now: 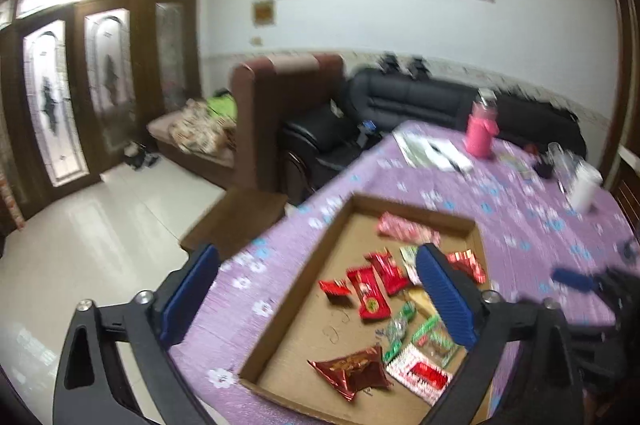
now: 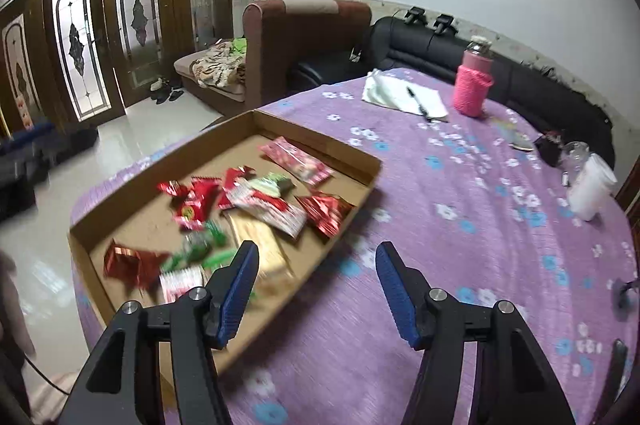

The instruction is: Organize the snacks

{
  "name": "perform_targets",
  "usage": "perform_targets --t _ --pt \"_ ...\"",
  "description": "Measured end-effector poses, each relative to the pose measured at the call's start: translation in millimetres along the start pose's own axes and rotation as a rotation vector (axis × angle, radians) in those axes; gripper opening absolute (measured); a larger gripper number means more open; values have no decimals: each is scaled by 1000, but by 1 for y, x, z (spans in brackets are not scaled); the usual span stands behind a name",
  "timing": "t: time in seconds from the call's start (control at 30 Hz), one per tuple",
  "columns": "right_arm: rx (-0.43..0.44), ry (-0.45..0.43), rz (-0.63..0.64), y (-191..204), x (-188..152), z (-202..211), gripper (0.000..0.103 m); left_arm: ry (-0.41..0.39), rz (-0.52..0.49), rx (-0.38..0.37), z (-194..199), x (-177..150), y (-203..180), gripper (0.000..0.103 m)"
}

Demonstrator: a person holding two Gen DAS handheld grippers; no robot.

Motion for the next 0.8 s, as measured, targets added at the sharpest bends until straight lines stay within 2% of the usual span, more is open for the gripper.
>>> perform_targets --t 0.13,0.23,0.4,0.47,0.6,0.8 --pt "-23 -21 11 -6 -16 22 69 -86 97 98 30 7 18 103" --pt "-27 -41 7 -9 -27 36 70 -103 125 92 39 5 17 103" --pt "-13 -62 -23 -4 -37 46 72 30 54 -10 29 -9 -9 103" --pt "4 -73 -46 -1 -37 46 74 66 35 -21 28 -15 -18 103" --pt "26 -77 -68 9 -34 42 78 81 -17 -10 30 -24 -32 103" --pt "14 -57 -47 24 -32 29 78 135 -40 -51 25 -34 -46 103"
Point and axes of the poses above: each gripper's, at about its wrist camera, not at the fingertips, and z roughly against the way its jaws point, y to its left, x to its top, the point moved 6 cm from there along -z, roughly the way its jaws point, and after that the axes turned 15 degrees about x, right-handed, at the moved point
